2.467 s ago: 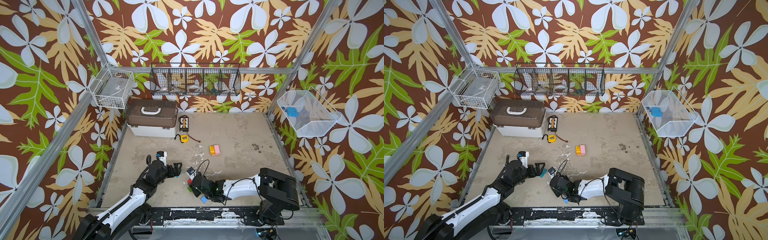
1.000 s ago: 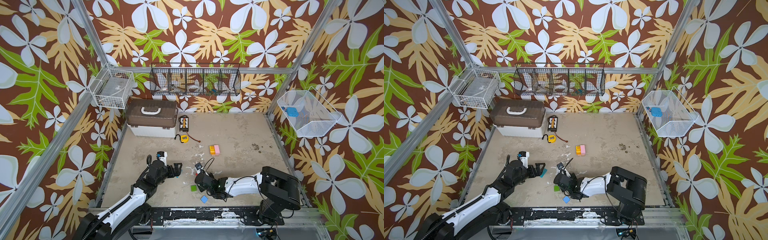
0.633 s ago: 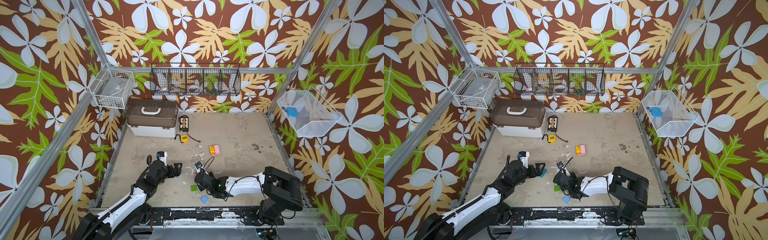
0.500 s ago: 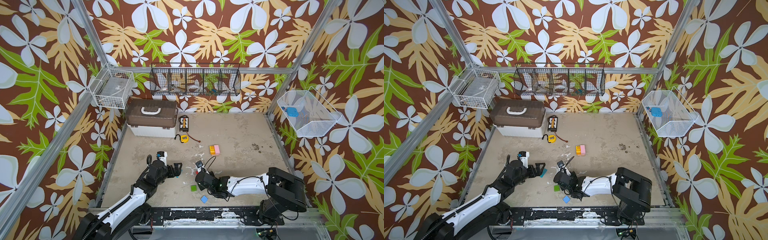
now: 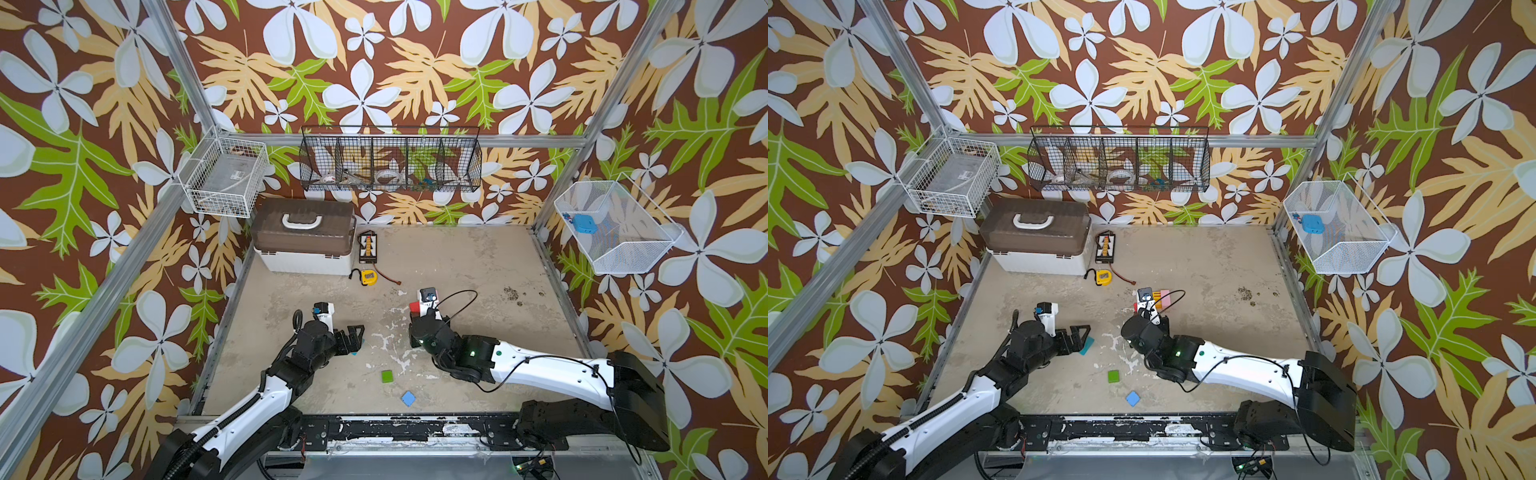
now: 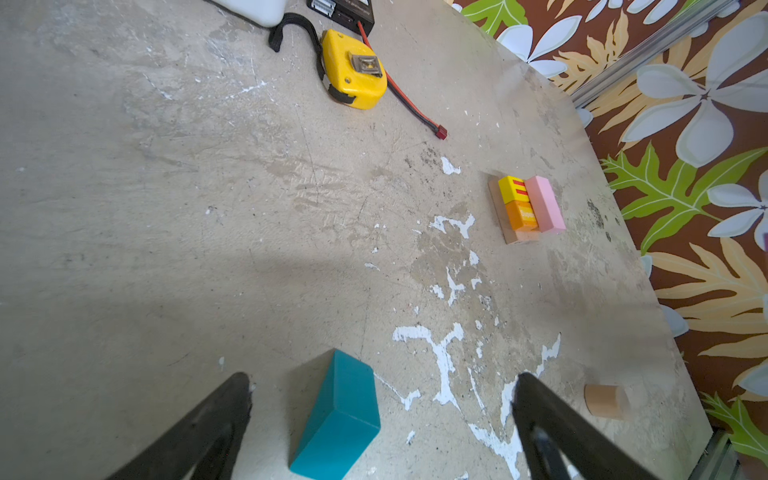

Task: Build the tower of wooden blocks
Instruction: 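Lift the red block and carry it above the tower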

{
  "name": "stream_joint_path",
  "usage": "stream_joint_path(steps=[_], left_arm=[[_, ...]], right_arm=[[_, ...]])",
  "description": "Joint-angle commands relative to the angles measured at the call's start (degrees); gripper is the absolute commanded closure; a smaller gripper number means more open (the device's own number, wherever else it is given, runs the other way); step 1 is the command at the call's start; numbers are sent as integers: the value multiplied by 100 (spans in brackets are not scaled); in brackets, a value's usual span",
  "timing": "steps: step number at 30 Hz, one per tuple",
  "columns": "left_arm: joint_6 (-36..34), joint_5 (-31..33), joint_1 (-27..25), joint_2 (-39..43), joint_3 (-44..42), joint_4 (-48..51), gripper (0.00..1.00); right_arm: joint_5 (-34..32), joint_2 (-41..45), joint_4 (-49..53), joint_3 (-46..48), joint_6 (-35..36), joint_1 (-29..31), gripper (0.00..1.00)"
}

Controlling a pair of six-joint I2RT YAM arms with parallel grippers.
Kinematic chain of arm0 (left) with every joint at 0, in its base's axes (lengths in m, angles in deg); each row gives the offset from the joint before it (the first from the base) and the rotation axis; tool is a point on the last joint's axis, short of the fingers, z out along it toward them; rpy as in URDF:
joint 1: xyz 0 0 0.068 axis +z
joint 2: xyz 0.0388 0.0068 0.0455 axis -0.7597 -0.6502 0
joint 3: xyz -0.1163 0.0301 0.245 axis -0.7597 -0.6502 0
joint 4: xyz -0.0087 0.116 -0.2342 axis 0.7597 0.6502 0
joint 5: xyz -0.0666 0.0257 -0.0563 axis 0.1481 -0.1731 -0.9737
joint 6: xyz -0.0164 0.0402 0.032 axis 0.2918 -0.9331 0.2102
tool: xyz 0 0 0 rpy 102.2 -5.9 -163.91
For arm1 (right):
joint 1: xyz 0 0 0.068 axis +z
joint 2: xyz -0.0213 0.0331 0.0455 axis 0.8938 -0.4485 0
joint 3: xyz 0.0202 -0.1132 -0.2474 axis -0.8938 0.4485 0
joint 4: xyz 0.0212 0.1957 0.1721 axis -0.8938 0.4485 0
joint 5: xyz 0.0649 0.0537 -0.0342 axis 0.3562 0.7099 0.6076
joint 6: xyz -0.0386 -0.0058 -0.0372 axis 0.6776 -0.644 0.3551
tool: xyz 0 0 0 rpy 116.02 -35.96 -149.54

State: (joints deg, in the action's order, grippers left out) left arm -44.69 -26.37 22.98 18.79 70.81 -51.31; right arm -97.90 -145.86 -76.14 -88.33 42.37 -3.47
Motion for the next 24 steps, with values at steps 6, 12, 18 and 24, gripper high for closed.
stream_joint_path(steps=[6, 12, 18, 24], left_arm=[[2, -32, -10, 55, -25, -130, 0], [-12, 8, -9, 9, -5, -132, 0], [-20, -12, -9, -49, 13, -127, 0], [-20, -22, -19, -27, 13, -127, 0]], right_arm=[[850, -70, 101, 72, -297, -752, 91], [1175, -291, 158, -78, -327, -1256, 91], [1376, -981, 377, -590, -175, -1667, 92], [1534, -1714, 662, -1181, 55, -1932, 92]])
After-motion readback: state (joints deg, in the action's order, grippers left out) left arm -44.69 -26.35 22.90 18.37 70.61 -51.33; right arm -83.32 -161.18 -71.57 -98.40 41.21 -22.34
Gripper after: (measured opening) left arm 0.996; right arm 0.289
